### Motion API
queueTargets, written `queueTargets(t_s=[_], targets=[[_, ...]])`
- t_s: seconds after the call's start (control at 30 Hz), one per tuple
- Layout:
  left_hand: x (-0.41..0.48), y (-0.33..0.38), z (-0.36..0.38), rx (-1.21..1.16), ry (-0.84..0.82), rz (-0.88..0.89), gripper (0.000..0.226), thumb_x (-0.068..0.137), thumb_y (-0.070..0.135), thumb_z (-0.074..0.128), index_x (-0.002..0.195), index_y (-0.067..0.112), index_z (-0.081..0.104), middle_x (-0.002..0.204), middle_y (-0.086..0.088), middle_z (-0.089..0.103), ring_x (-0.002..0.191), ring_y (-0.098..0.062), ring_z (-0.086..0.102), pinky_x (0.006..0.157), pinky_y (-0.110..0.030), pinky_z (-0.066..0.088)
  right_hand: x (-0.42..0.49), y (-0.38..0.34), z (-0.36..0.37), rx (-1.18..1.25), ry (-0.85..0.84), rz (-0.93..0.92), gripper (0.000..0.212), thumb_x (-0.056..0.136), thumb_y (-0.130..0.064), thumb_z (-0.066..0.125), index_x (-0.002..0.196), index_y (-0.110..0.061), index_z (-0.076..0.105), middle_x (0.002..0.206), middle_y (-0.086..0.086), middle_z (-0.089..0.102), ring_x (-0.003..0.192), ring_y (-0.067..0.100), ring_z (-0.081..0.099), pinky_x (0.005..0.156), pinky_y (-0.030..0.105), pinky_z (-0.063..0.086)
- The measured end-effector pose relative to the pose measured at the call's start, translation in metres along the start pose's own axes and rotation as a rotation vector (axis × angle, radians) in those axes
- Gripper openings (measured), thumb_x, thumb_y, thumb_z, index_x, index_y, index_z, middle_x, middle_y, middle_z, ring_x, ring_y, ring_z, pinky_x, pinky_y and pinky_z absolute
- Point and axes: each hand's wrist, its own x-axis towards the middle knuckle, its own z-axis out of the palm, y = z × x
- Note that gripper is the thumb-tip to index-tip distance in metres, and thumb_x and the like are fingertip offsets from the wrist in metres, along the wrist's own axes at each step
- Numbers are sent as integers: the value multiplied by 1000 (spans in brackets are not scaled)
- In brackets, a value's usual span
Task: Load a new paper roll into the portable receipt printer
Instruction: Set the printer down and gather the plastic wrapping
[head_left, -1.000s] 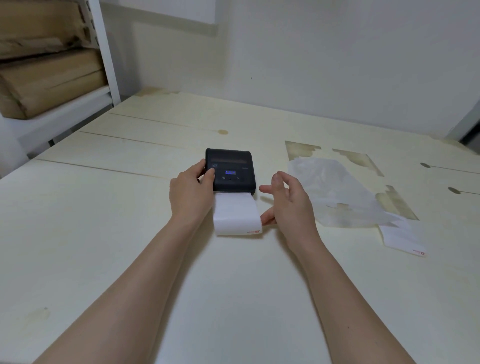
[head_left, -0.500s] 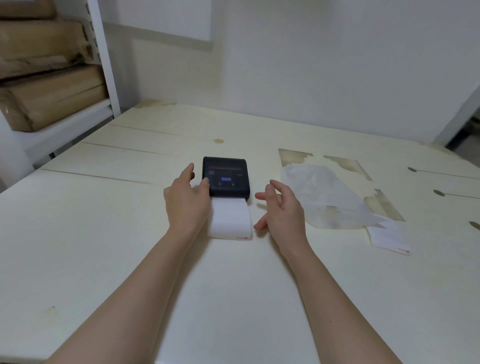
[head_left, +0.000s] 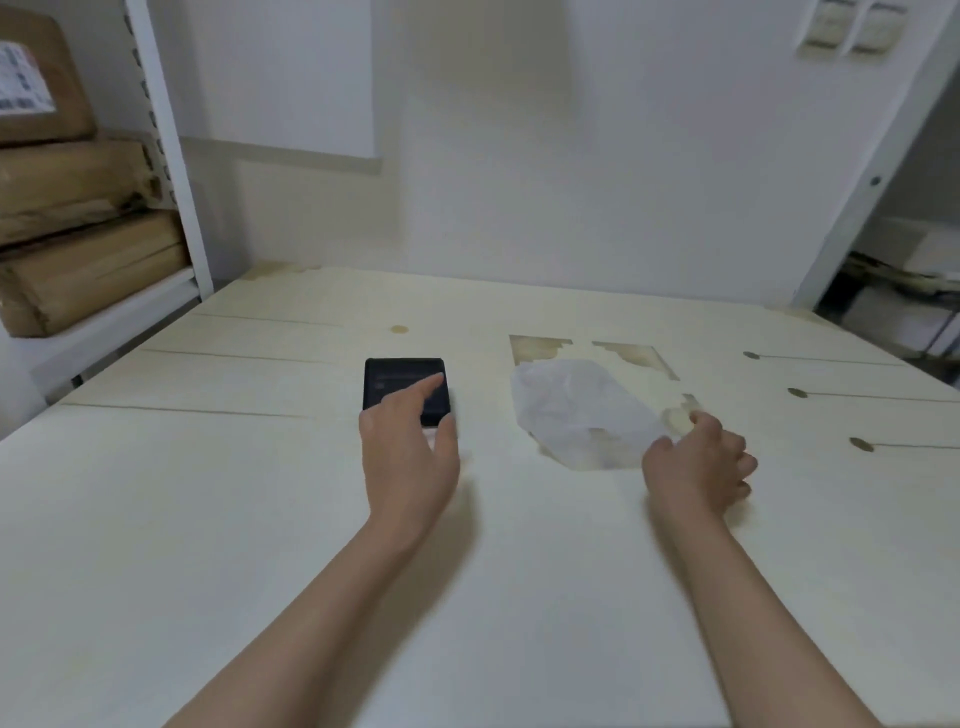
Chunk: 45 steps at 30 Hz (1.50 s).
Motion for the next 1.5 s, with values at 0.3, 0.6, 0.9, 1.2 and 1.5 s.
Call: queueTargets(t_s=[0.3, 0.6, 0.9, 1.2, 1.5], targets=[[-20, 62, 96, 143, -309, 233, 50, 88, 23, 61, 137, 26, 52, 137, 1, 56, 133, -24, 39, 107, -32, 29, 34, 48, -22, -6, -179, 164, 62, 91, -18, 59, 144, -11, 27, 136, 20, 49, 121, 39, 51, 97, 41, 41], [-34, 57, 127, 419, -544, 260, 34, 90, 21, 53, 121, 29, 65, 119, -2, 68, 111, -29, 54, 83, -32, 39, 47, 58, -53, 717, -111, 53, 28, 92, -22, 57, 98, 5, 64, 85, 7, 58, 78, 21, 54, 67, 29, 39], [-75, 103, 136, -13, -766, 105, 53, 75, 38, 74, 118, 25, 45, 106, 10, 59, 81, -6, 67, 77, -29, 53, 46, 90, -50, 346, -278, 78, 16, 83, -24, 64, 98, -23, 60, 125, 9, 56, 77, 15, 57, 55, 23, 39], [-96, 137, 149, 289, -341, 102, 68, 88, 46, 58, 145, 21, 33, 138, -14, 45, 127, -34, 43, 98, -43, 38, 36, 155, -104, 512, -282, 73, 25, 81, -13, 69, 104, -18, 61, 112, 5, 65, 97, 24, 65, 86, 41, 55], [-184, 207, 192, -43, -746, 219, 48, 90, 26, 61, 137, 27, 51, 131, 2, 64, 118, -17, 59, 88, -23, 39, 35, 246, -179, 485, -217, 200, 54, 83, -17, 70, 133, -12, 49, 120, 5, 63, 103, 23, 63, 79, 34, 54]])
